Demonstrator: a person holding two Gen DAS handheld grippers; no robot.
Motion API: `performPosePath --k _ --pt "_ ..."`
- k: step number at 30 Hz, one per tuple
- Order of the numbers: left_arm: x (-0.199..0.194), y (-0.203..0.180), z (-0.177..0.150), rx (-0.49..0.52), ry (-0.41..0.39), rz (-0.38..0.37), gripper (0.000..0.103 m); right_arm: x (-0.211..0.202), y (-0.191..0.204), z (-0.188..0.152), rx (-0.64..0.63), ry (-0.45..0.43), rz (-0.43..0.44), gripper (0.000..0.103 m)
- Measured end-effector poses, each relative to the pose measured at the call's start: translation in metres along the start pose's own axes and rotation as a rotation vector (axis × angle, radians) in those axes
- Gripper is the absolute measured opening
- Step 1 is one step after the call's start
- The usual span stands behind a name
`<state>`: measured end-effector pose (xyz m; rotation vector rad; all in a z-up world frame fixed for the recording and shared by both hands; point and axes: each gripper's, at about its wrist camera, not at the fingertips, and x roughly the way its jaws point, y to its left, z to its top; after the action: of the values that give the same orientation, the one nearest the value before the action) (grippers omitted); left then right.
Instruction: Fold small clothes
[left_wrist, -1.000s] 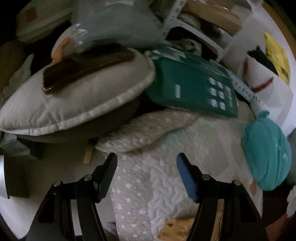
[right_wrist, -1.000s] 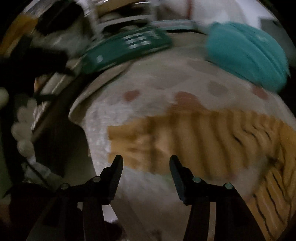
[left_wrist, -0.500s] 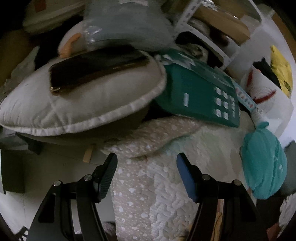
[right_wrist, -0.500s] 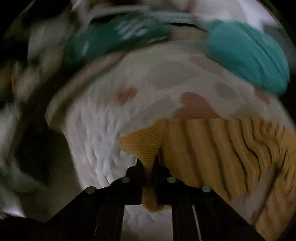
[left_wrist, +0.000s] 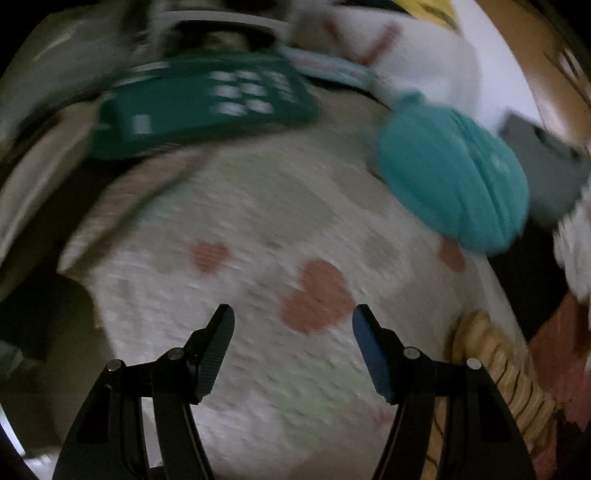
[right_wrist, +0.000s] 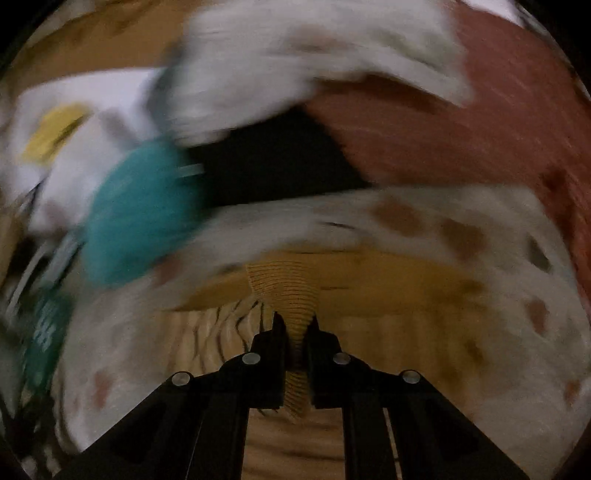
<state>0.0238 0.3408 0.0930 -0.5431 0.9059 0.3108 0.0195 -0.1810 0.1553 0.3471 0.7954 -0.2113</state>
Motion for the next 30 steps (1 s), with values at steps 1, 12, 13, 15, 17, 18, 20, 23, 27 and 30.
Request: performPosePath --k 1,12,13,15,17,18,20,23,27,30 --pt "0.004 -0.012 -0.005 0.026 0.015 -0.008 0.066 0.008 -0.019 0.001 0.029 0.011 -0.039 0.009" --pt "0.052 -0.133 -0.064 0.272 0.187 -0.157 0.066 0.061 -0.136 -0.03 0.183 0.083 -0.147 0.043" --pt "0.057 -0.141 -0.065 0.279 0.198 -0.17 0.066 0.054 -0.139 -0.033 0.187 0.069 -0.147 0.047" --pt "0.07 -0.159 -0.067 0.287 0.23 -0.223 0.066 0.033 -0.152 -0.041 0.219 0.041 -0.114 0.049" --pt "0.085 -0.185 -0.066 0.322 0.261 -0.289 0.066 0.011 -0.166 -0.053 0.273 0.005 -0.046 0.05" --pt "0.09 -0.197 -0.066 0.35 0.261 -0.301 0.067 0.0 -0.172 -0.061 0.297 -0.008 -0.025 0.051" --pt "0.105 -0.223 -0.069 0.427 0.258 -0.308 0.071 -0.011 -0.182 -0.072 0.324 -0.027 -0.003 0.051" --pt "0.126 -0.252 -0.085 0.517 0.33 -0.327 0.071 -0.011 -0.194 -0.076 0.358 -0.025 -0.016 0.052" --pt "0.15 -0.272 -0.108 0.571 0.448 -0.279 0.02 0.001 -0.191 -0.065 0.344 -0.019 0.002 0.052" --pt "0.147 -0.27 -0.099 0.51 0.41 -0.25 0.014 0.013 -0.19 -0.063 0.359 0.001 0.022 0.052"
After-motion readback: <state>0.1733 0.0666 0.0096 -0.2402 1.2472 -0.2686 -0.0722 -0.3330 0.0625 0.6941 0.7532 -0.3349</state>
